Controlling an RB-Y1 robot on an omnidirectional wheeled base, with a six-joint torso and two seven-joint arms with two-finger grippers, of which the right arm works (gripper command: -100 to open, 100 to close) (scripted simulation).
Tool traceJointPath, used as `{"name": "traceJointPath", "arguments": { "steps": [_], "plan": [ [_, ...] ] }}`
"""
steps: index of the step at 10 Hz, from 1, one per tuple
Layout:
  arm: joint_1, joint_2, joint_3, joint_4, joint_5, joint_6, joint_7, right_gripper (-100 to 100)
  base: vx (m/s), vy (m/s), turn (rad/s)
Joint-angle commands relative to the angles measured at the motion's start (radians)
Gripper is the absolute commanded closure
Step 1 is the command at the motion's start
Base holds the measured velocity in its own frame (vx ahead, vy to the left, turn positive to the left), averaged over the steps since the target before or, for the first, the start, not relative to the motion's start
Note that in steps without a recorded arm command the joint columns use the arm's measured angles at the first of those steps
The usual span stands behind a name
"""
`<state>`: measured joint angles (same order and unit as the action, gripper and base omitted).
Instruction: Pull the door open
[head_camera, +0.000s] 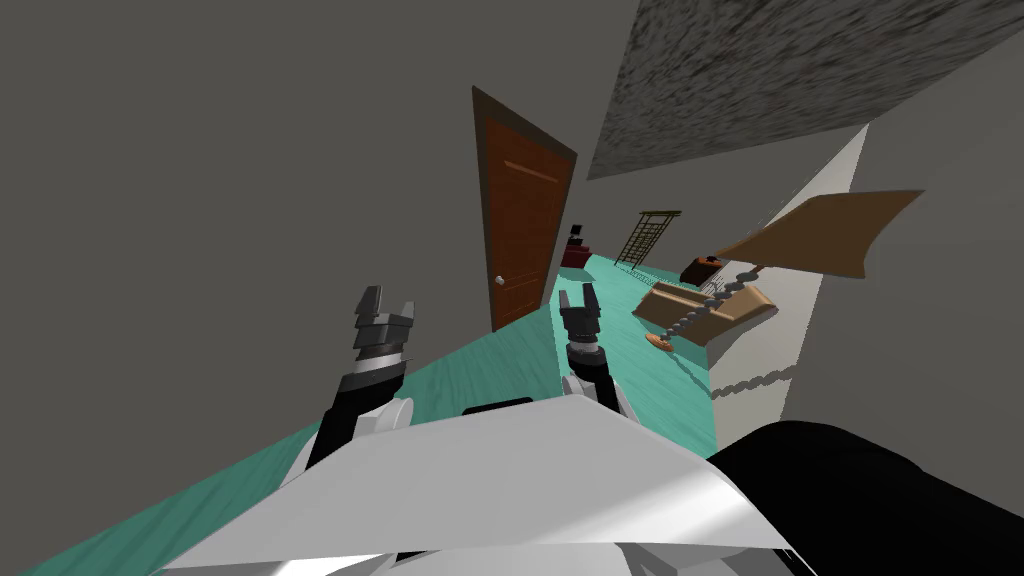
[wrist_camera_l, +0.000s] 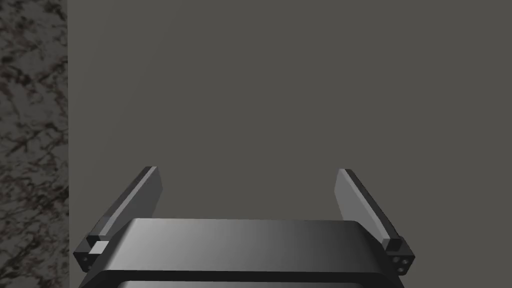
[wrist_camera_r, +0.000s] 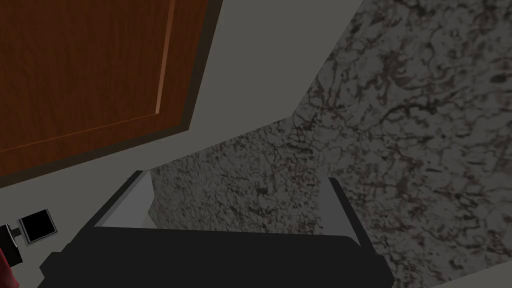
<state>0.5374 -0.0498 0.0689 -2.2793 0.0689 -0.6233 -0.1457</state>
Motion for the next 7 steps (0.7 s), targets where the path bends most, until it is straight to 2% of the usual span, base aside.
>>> {"name": "traceJointPath", "arguments": {
  "steps": [1, 3, 7],
  "plan": [
    [-0.009, -0.006, 0.001, 0.031, 0.011, -0.008, 0.025, -100, 0.014, 0.035, -0.016],
    [-0.019, -0.011, 0.003, 0.062, 0.023, -0.016, 0.051, -100, 0.165, 0.0, -0.018],
    [-0.045, -0.024, 0.007, 0.147, 0.055, -0.038, 0.122, -100, 0.174, 0.036, -0.019]
  ]
}}
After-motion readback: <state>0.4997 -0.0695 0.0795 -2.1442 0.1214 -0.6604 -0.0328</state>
